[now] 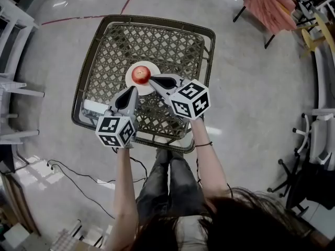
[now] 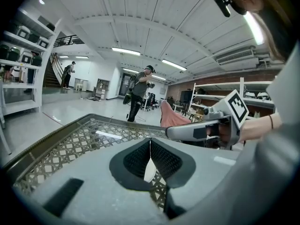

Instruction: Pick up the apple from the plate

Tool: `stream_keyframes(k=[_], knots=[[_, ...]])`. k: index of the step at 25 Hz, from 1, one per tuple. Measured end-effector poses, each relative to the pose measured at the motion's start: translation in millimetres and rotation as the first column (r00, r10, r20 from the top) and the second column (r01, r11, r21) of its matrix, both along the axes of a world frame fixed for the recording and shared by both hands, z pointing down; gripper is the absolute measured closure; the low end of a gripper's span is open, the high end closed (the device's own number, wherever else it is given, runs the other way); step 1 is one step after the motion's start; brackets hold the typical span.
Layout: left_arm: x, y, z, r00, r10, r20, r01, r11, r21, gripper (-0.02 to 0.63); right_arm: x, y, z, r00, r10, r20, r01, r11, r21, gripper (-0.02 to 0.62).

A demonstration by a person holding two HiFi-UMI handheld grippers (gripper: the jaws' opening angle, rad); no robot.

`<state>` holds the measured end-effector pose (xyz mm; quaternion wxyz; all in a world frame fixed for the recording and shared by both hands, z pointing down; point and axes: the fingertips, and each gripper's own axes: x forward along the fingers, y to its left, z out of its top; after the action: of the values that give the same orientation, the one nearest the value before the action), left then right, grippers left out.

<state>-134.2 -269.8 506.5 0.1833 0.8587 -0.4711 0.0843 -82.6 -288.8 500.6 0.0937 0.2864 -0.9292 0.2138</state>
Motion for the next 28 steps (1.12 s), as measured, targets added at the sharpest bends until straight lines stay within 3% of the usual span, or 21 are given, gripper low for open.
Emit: stream_keyframes(k=[13,16,28], knots=[[-3.0,-17.5,49.6,0.998,0.056,0.01,-0.056,0.997,-0.048,0.589,-5.8,-16.7,41.9,1.0,0.014,-0.006,-0.014,1.0,-0.022,0.586],[-1.8,-22.1,57.1,0.998,0.069,0.005,-0.069,0.996,-0.052,0.523,-2.4,-20.0,50.1,1.0,0.025,-0.013,-0.025,0.999,-0.022,0.586],[-5.0,-41.0,77.7,0.996,0.082,0.03,-0.081,0.996,-0.047,0.428,12.8,-31.1,73.7,0.997,0.074,-0.01,-0.075,0.997,-0.029,0.586]])
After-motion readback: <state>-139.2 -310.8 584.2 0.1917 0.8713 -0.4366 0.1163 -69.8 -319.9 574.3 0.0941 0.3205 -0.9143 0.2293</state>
